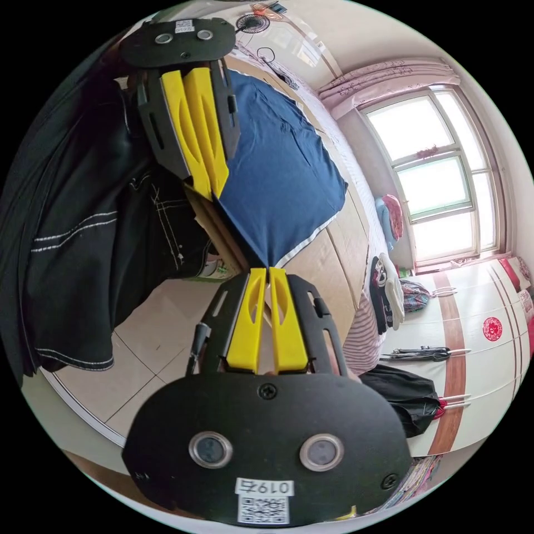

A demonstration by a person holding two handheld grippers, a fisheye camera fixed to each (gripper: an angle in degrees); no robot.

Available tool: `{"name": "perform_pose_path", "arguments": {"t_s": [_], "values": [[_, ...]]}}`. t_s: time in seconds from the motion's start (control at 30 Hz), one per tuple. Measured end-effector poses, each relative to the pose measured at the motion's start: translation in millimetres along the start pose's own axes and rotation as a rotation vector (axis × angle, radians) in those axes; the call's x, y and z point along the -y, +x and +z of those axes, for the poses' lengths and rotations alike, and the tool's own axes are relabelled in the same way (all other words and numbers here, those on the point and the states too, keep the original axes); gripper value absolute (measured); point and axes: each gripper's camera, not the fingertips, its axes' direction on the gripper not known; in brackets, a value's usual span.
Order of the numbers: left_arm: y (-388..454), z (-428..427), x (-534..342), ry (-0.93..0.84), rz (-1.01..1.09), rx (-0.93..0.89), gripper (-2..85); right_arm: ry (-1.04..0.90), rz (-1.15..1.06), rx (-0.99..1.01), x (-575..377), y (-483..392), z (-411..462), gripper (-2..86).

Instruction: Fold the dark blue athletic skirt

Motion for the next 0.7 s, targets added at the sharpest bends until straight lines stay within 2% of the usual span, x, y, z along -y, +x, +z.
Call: {"name": "perform_pose_path", "arguments": {"t_s": [0.17,0.33,0.5,0.6,0.7], "values": [[-2,-5,-6,-0.004,-0.023,0.001,3.3,0.006,-0.014,-0.018,3,-2,3,-0.3],[-2,-13,-13,-0.013,-0.002,-0.077,7.2,-0.024,-0.094,-0.098,1,-14,4,2.4],[0,-29,-24,0.015,0.024,-0.116,7.5,-0.089,-0.062,0.087,-12,12,6,0.0],[-8,-46,-40,0.014,0.001,-0.112,7.1,0.007,0.063,0.199,-20,48,-4,-0.7],[-39,-65,-72,0.019,-0.164,-0.053,6.8,0.15,0.206,0.215,-20,79,-7,-0.9]]}}
